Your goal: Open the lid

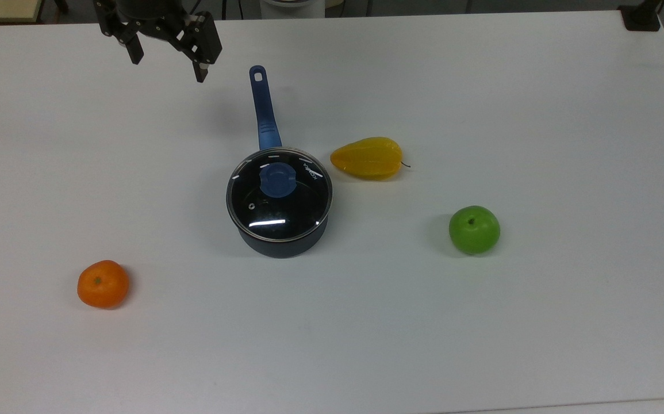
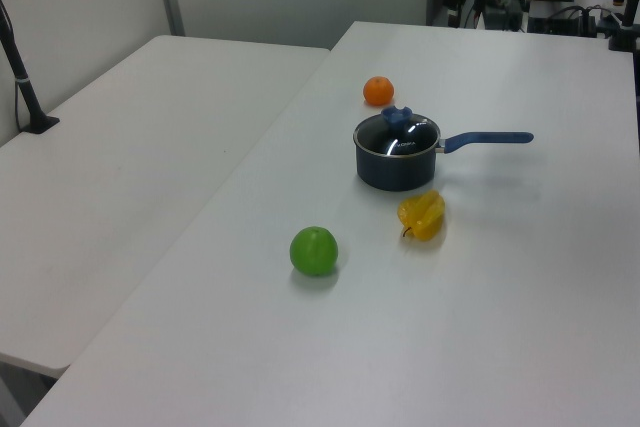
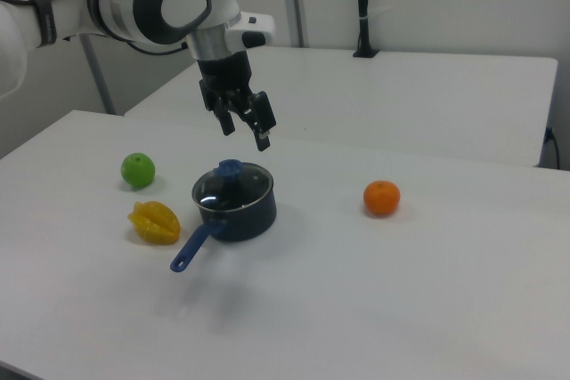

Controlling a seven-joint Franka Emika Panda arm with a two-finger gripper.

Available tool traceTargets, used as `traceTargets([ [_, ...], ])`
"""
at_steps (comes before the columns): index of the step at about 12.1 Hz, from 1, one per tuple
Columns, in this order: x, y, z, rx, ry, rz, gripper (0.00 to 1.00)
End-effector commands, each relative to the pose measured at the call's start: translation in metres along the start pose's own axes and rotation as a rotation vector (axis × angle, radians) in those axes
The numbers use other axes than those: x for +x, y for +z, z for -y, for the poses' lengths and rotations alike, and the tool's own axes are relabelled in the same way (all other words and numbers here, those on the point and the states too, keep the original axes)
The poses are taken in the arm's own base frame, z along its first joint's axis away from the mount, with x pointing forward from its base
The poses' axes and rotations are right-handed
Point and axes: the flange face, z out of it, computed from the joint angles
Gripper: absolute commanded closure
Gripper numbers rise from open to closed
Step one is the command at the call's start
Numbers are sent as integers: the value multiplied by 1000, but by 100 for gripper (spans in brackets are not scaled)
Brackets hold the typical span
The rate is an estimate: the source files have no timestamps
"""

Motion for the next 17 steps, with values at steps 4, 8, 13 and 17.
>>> traceTargets([
  [4, -9, -14, 0, 19, 12, -14, 0],
  [8, -9, -14, 0, 19, 14, -12, 0],
  [13, -7, -12, -1, 16, 10, -8, 0],
  [17, -6, -11, -7, 41, -17, -4, 0],
])
